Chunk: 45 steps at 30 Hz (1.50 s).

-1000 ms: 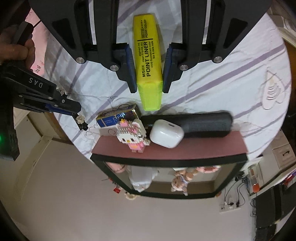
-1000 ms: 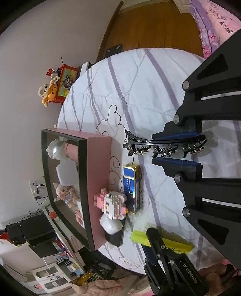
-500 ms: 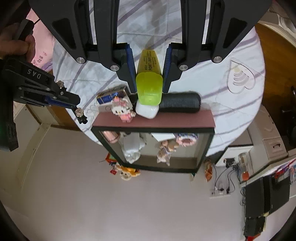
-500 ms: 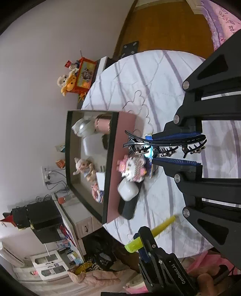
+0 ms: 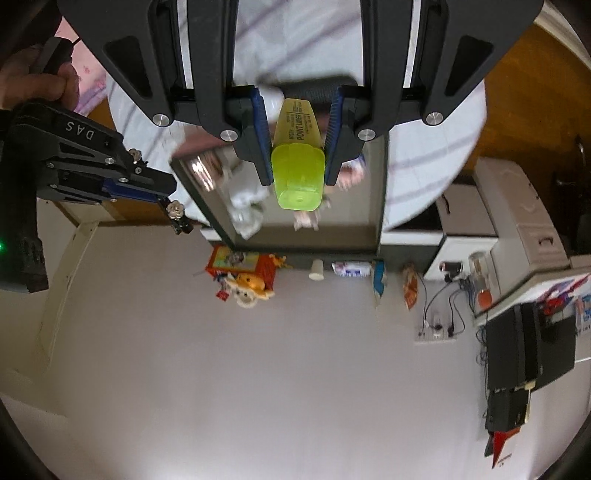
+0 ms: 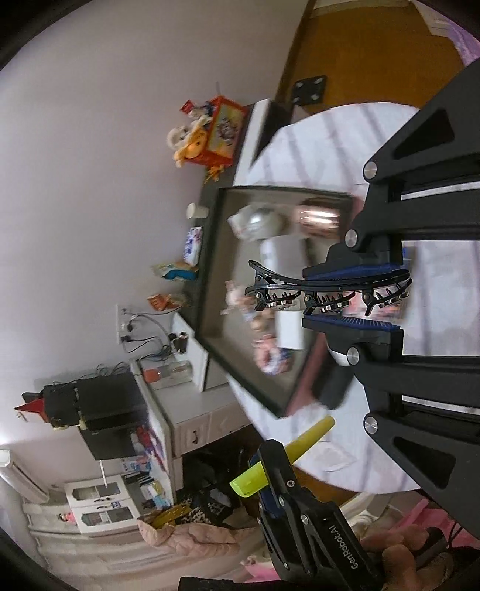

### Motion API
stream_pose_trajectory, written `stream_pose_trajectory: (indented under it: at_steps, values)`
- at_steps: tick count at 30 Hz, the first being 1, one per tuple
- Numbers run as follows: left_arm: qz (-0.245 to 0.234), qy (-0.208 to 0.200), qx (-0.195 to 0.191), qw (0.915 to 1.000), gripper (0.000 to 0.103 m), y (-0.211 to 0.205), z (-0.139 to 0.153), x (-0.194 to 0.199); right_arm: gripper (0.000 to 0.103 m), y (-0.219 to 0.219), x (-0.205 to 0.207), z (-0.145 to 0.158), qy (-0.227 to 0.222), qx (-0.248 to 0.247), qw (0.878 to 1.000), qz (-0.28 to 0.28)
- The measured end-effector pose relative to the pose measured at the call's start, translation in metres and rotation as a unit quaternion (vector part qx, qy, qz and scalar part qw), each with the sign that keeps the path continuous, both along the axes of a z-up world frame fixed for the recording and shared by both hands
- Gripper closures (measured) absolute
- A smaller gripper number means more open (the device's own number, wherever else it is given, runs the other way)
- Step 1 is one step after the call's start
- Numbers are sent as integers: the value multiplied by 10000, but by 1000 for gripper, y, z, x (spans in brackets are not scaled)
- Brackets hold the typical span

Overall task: Organize rigid objects
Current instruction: 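Carry highlighter and hair clip over the box and open both tools to release them, then withdraw both tools from the box toward the remaining objects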

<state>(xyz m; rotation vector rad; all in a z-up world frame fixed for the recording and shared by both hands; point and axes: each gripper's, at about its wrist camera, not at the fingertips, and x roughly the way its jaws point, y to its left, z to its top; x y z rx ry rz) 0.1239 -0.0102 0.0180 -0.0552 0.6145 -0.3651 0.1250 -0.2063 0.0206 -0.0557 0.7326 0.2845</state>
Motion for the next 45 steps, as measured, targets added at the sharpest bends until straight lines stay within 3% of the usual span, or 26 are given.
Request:
stream_pose_trajectory:
  at_steps: [7,17,21,27,28,29,30,31,32,34,41,43,44,45]
  values:
    - [-39,90,158,9998,76,-7,1,74,85,7,73,0,160,155,9997,79]
    - [37,826,385,9958,76,-21,-54,176,85,1,168,-53,882,-4,9959,-175]
    - [-1,1063,510,9930,76,-28,-74,196,84,0,188,-75,1173,-111,9927,-261]
    - [-51,1287,664,9894,75,-39,-86,205,84,-2,195,-84,1301,-238,9905,-376]
    - [-44,1329,713,9885,71,-40,-87,205,84,-3,197,-86,1348,-263,9897,-401]
    - [-23,1360,766,9877,54,-41,-88,205,79,-3,197,-87,1375,-279,9893,-404]
    - [26,1355,822,9874,42,-42,-87,204,60,-3,198,-87,1383,-310,9891,-410]
    - [116,1307,883,9874,21,-42,-86,203,48,-4,198,-87,1359,-323,9893,-416]
    - [187,1242,901,9880,11,-40,-83,200,33,-4,196,-85,1297,-288,9903,-404]
    - [184,1224,801,9891,2,-36,-78,197,27,-6,195,-80,1203,-239,9914,-462]
    - [425,972,925,9900,0,-24,-55,170,19,-9,175,-58,950,-198,9938,-542]
    - [544,808,907,9911,0,-18,-44,154,12,-11,167,-53,902,-188,9938,-617]
    - [607,732,894,9914,0,-16,-38,146,0,-13,161,-50,873,-196,9936,-683]
    - [647,676,883,9917,0,-14,-34,138,0,-14,154,-46,810,-190,9940,-714]
